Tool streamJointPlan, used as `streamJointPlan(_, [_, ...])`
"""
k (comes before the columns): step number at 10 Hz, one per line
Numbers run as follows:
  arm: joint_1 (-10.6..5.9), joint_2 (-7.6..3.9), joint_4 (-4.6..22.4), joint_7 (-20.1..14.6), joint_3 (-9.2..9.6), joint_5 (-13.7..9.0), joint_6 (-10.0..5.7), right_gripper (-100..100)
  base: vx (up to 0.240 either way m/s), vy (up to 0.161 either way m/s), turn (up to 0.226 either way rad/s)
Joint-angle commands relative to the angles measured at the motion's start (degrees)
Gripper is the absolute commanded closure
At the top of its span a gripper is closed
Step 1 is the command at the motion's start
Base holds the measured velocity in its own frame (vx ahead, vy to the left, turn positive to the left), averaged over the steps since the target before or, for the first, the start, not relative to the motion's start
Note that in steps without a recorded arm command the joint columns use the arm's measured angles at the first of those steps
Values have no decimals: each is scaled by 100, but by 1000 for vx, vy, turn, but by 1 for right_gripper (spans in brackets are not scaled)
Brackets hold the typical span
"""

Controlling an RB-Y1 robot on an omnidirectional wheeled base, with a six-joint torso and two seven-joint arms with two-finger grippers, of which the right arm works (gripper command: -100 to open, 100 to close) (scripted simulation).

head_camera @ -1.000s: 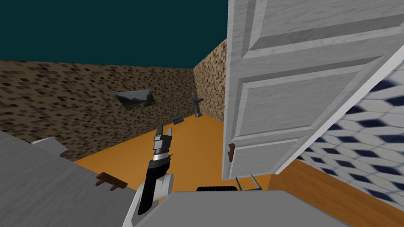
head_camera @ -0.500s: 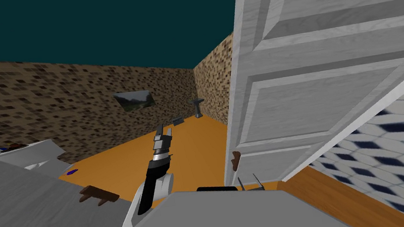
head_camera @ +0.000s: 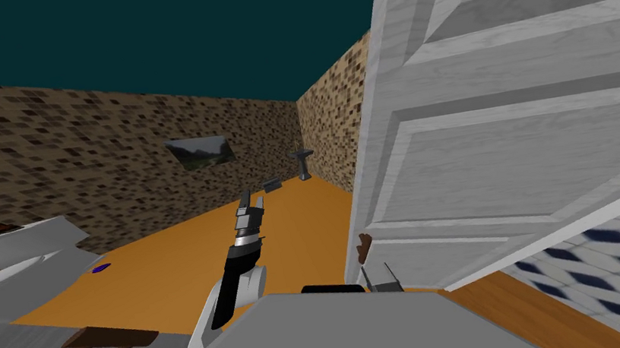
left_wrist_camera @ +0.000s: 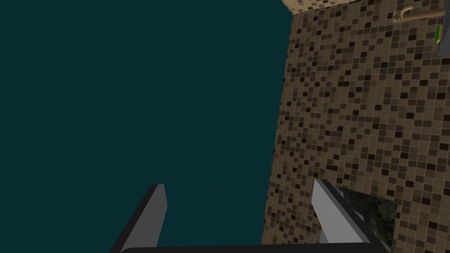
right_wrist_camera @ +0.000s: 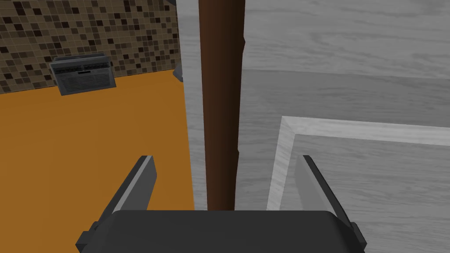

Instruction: Push the door open

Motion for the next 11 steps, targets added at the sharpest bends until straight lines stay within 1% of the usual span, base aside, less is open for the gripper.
streamJointPlan(1, [1, -11, 6, 1, -2, -1, 8, 100, -8, 0, -1])
streamJointPlan(6, [1, -11, 6, 1, -2, -1, 8, 100, -16, -1, 0])
streamJointPlan(7, [30, -187, 17, 42, -6, -94, 33, -100, -23, 26, -37])
streamJointPlan(8, [57, -275, 27, 82, -10, -183, 56, -100, -38, 53, -47])
streamJointPlan(9, [104, -298, 44, 151, -18, -337, 97, -100, -77, 91, -68])
streamJointPlan(10, [135, -229, 55, 197, -23, -438, 124, -100, -80, 131, -63])
streamJointPlan(11, [161, -109, 65, 237, -27, -526, 147, -100, -61, 105, -52])
